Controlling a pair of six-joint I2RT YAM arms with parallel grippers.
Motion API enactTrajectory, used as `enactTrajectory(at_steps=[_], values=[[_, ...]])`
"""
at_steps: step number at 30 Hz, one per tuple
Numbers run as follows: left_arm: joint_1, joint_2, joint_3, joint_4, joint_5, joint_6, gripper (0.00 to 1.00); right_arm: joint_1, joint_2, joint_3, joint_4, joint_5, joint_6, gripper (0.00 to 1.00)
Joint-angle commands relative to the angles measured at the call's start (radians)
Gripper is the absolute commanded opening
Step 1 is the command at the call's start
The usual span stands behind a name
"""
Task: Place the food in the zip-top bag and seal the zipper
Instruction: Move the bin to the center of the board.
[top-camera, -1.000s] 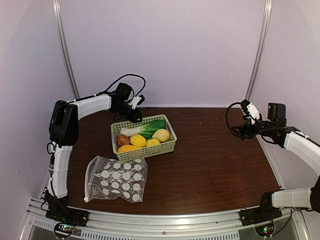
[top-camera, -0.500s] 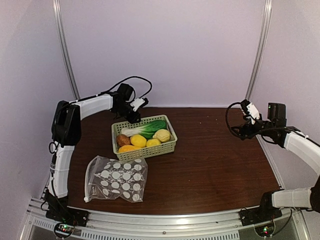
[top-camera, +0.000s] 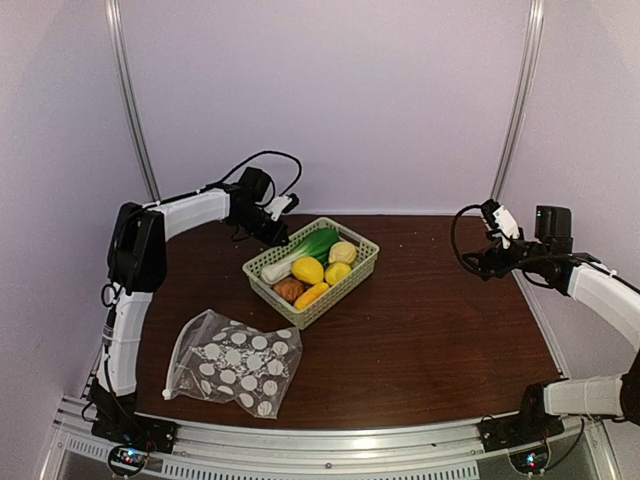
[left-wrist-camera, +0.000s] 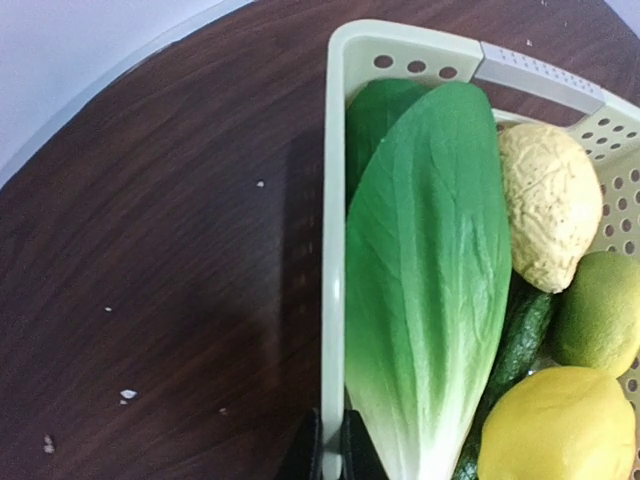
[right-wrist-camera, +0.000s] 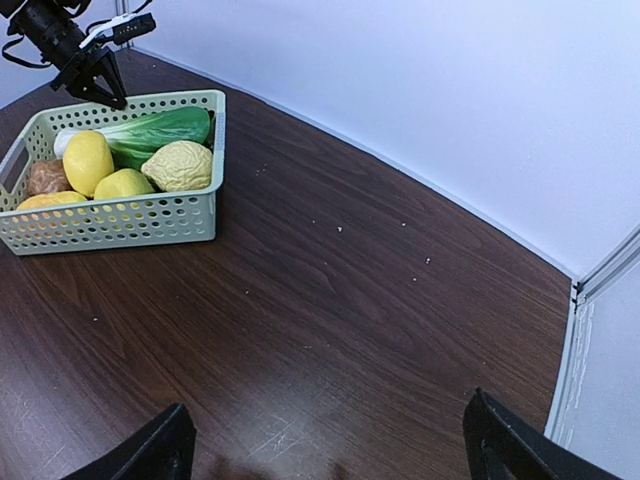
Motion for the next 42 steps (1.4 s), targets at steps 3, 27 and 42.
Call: enactTrajectory(at_steps=[3, 27, 42], values=[[-0.152, -0.114, -0.200, 0.256, 0.004, -0.451, 0.00, -0.009, 0.013, 0.001, -0.016, 0.016, 0.002, 0.93], [-0.570, -0.183, -0.531, 0.807, -0.353, -1.390, 0.06, -0.016, -0.015, 0.006, -0.018, 0.020, 0.014, 0.94], [-0.557, -0.667, -0.648, 0.250, -0.522, -0.700, 0.58, -0.020, -0.023, 0.021, -0.043, -0.042, 0.017, 0.94]])
